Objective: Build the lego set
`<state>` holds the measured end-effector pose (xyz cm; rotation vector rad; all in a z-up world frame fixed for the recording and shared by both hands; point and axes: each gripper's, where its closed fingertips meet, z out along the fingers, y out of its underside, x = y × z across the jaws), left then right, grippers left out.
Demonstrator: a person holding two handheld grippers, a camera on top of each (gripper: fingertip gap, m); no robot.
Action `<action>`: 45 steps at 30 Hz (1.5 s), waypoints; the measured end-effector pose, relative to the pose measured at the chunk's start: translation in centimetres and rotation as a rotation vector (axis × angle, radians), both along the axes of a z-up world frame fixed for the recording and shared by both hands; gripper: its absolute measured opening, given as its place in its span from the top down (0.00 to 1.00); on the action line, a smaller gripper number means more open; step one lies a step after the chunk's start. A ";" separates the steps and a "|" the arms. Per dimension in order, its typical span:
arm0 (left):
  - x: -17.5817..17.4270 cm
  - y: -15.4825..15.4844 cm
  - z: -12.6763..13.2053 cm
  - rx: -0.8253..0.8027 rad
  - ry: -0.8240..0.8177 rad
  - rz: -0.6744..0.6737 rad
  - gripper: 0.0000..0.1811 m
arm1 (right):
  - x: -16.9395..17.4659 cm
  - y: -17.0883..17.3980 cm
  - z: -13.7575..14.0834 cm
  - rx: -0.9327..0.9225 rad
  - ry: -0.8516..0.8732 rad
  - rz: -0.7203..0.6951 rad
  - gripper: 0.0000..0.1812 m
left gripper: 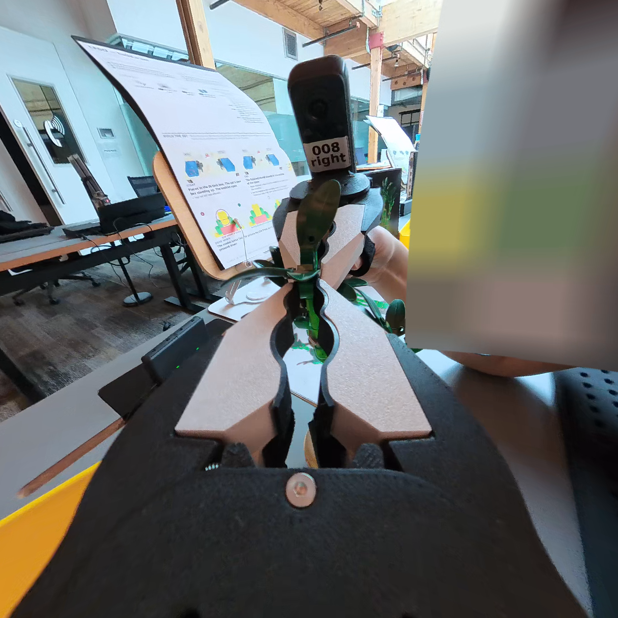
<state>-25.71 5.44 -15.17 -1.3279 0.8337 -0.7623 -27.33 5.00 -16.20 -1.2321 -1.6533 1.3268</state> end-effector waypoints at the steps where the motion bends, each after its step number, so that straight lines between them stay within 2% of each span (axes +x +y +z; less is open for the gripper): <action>1: 0.0 0.0 0.0 -0.013 -0.003 -0.001 0.96 | 0.0 0.0 0.0 0.000 0.001 0.002 0.98; 9: 0.0 -0.2 0.1 -0.155 -0.037 -0.038 0.96 | 0.0 -0.3 0.0 0.025 0.008 0.016 0.98; 13: -0.3 0.0 0.2 -0.127 -0.051 -0.009 0.96 | -0.2 0.0 0.1 -0.024 0.017 0.007 0.97; 16: -0.3 -0.5 0.5 -0.128 -0.078 -0.042 0.94 | -0.2 0.1 0.2 -0.052 0.014 0.007 0.96; 18: -0.5 -0.9 1.1 -0.123 -0.129 -0.066 0.87 | 0.0 0.6 0.3 -0.010 0.026 -0.028 0.90; 20: -1.1 -0.8 1.2 -0.115 -0.154 -0.045 0.85 | 0.4 0.5 0.4 0.009 0.028 -0.022 0.90; 24: -1.0 -0.8 0.6 -0.120 -0.131 -0.043 0.85 | 0.3 0.4 0.4 0.031 0.025 -0.028 0.84; 32: 0.0 -0.9 0.1 -0.104 -0.105 -0.038 0.89 | 0.4 0.3 0.5 0.048 0.014 -0.018 0.83; 36: 0.0 -1.0 0.4 -0.090 -0.122 -0.040 0.92 | 0.8 -0.5 2.4 -0.065 0.059 0.034 0.81; 45: -0.3 -0.9 -0.3 -0.095 -0.106 -0.016 0.87 | 3.7 1.1 4.3 -0.032 0.146 -0.025 0.80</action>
